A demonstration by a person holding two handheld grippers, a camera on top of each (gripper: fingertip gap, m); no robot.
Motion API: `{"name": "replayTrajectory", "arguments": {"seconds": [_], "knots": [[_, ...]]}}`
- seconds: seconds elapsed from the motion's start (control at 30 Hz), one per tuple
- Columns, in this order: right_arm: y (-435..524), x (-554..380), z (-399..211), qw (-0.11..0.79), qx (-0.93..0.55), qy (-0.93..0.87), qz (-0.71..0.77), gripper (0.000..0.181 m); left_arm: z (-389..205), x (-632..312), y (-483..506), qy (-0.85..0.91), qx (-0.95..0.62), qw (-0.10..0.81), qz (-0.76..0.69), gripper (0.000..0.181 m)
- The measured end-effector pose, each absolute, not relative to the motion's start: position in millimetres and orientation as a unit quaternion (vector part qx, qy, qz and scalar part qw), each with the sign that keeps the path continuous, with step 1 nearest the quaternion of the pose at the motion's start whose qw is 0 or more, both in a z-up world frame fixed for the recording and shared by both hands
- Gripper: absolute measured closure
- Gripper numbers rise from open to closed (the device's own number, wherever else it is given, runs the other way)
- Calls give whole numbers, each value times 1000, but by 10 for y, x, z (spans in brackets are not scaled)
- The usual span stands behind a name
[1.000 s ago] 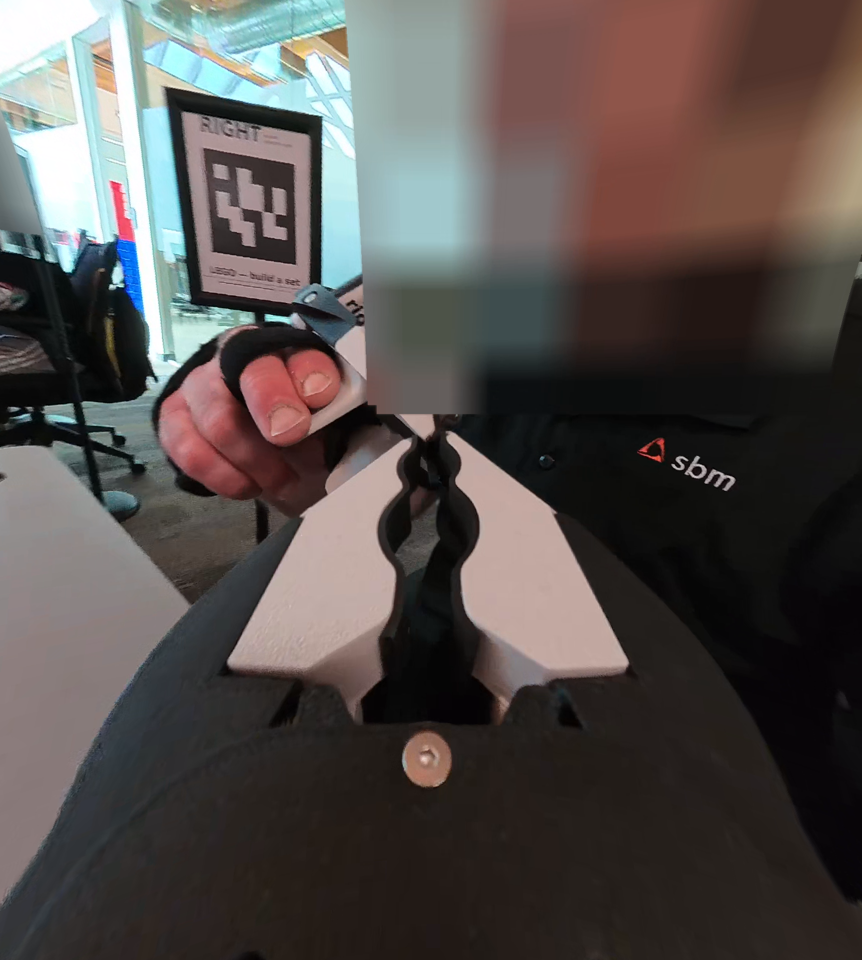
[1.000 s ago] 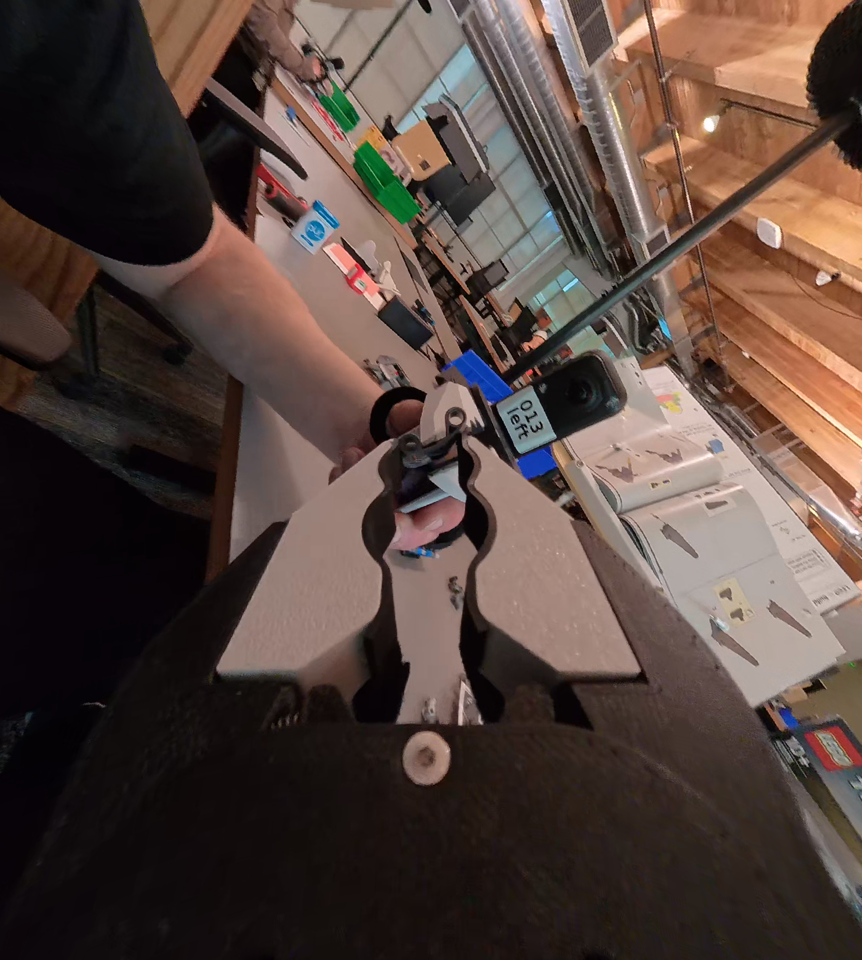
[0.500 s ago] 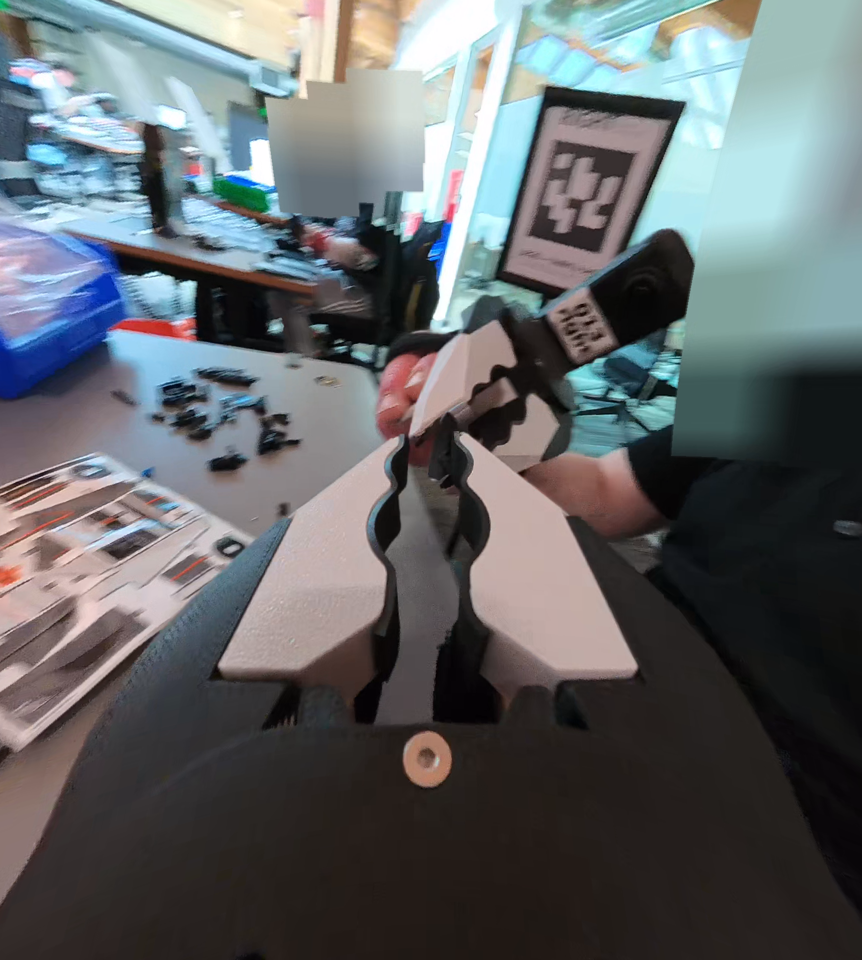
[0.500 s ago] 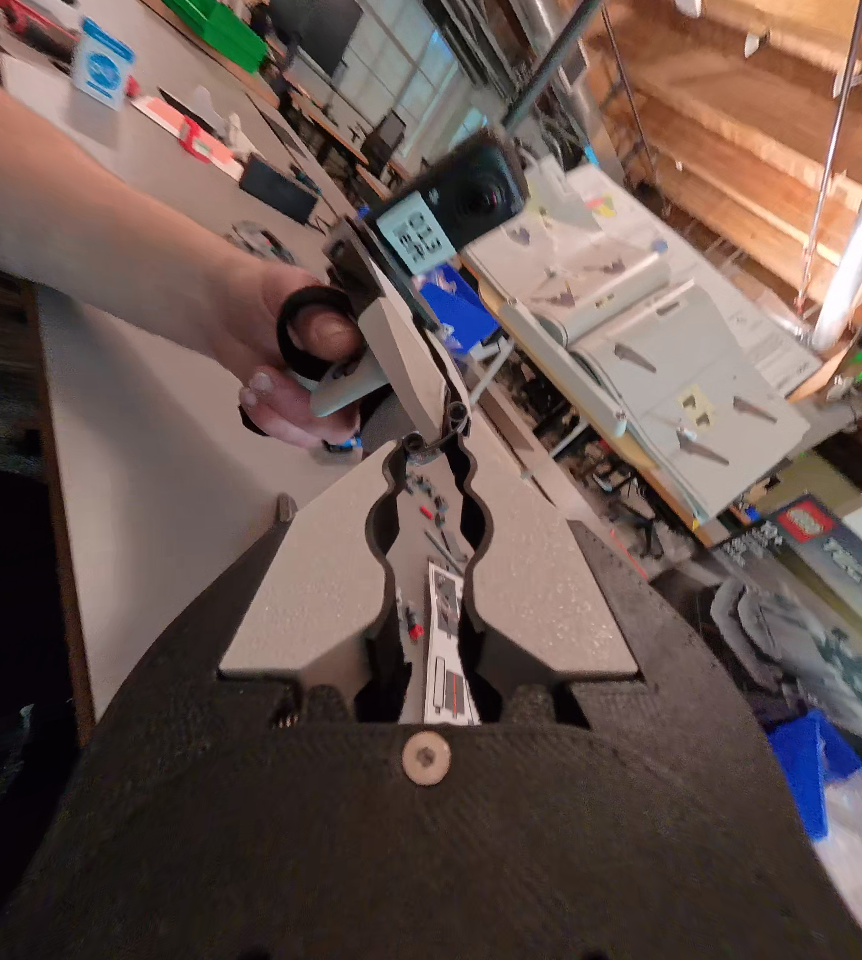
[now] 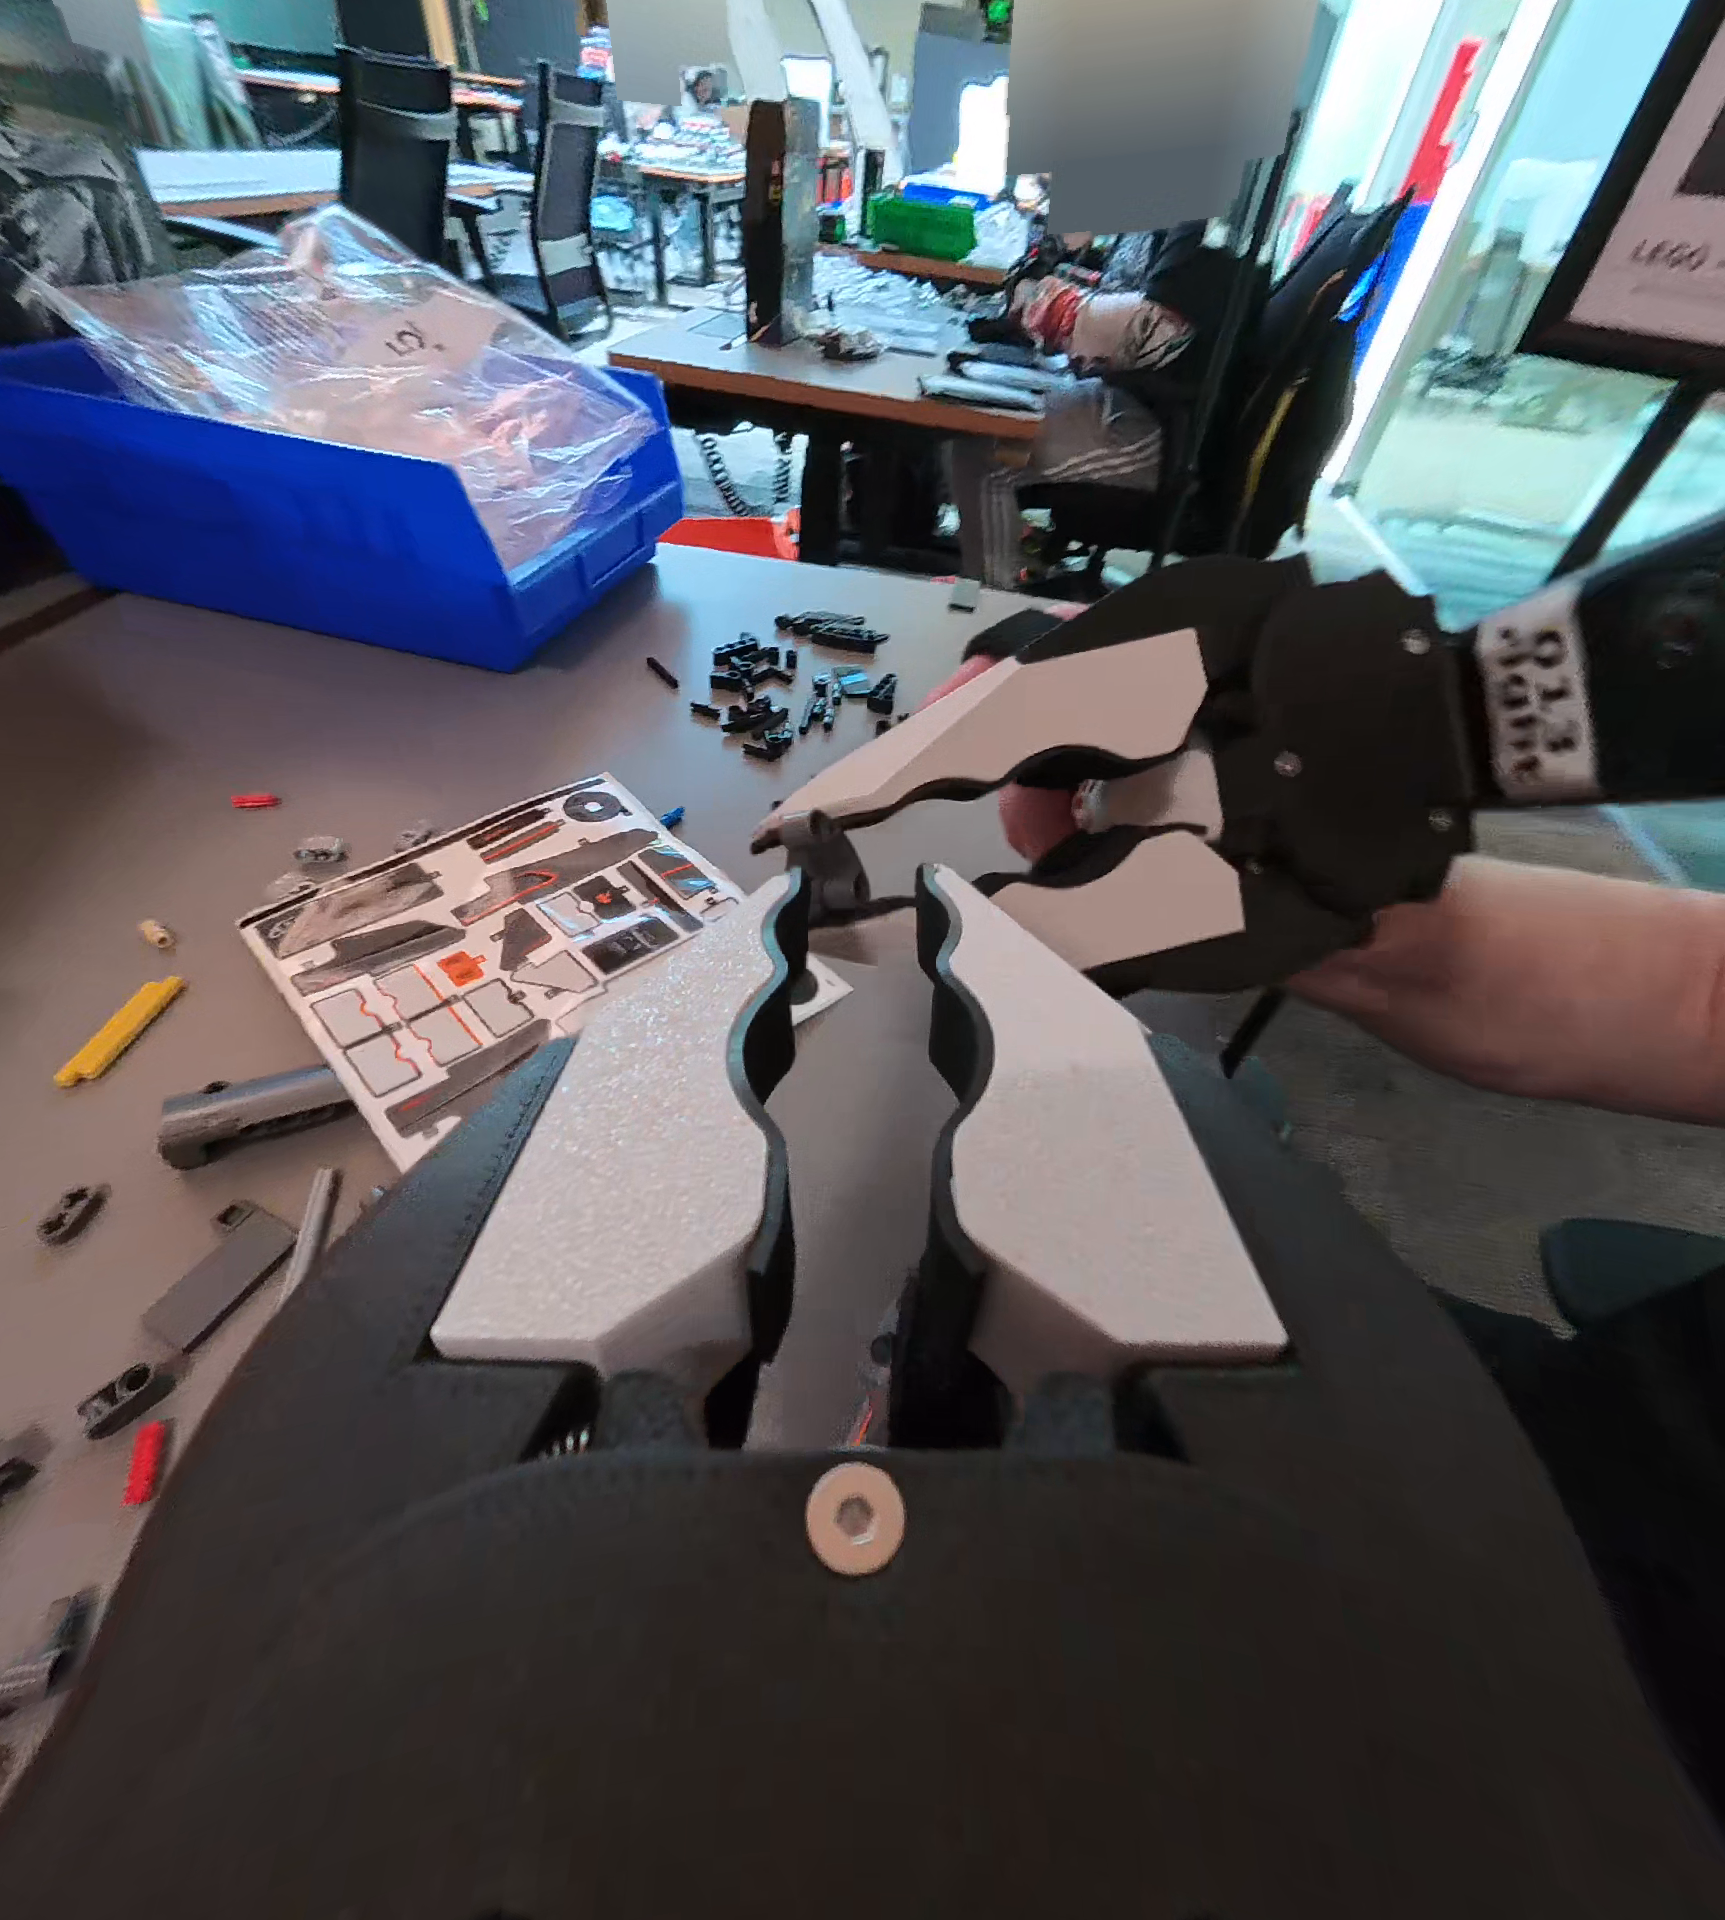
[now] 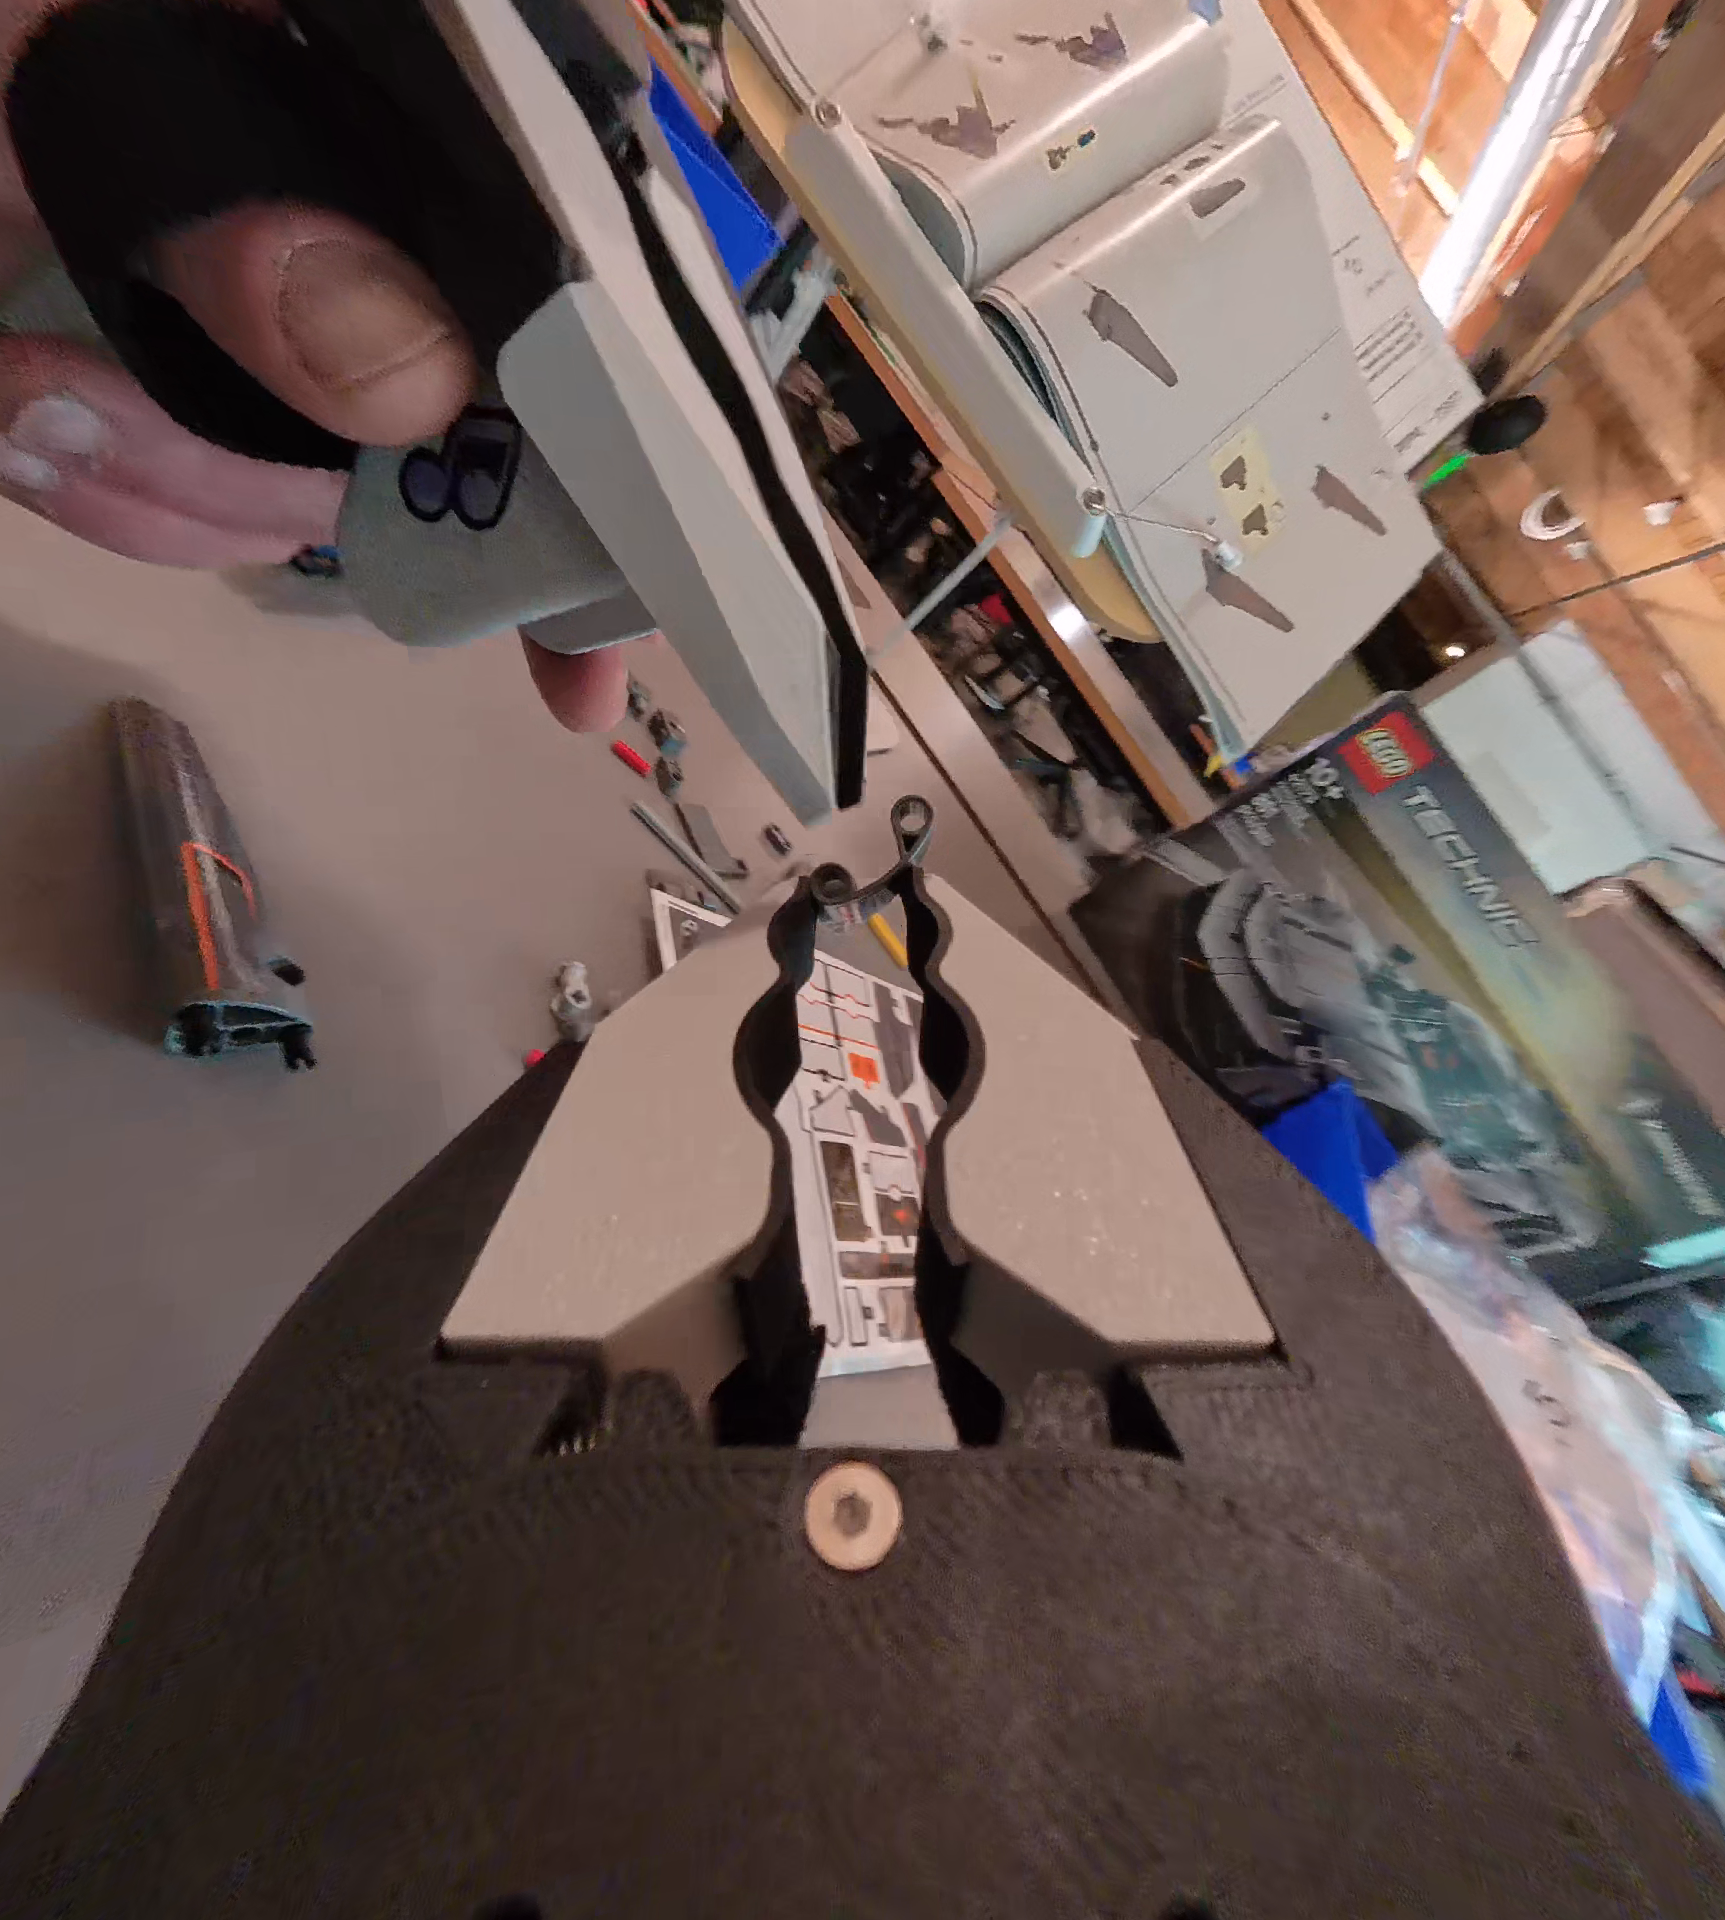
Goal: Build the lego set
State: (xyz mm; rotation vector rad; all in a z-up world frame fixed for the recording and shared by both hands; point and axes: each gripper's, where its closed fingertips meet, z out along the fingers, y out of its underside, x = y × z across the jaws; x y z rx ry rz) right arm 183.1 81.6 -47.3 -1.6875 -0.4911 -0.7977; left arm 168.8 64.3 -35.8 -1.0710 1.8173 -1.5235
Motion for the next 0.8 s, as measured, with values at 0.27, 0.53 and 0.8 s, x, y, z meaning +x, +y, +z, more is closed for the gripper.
{"name": "replayTrajectory", "arguments": {"seconds": [0.27,0.53,0.8], "knots": [[830,1853,-384,521,-687,-210,-461,167,-342,1806,648,660,-417,314,-540,173],[802,1858,-300,504,-660,-212,-515,166,-266,1807,622,651,-401,322,-558,174],[846,1980,-205,486,-641,-210,-556,166,-177,1904,643,639,-408,312,-573,167]]}}
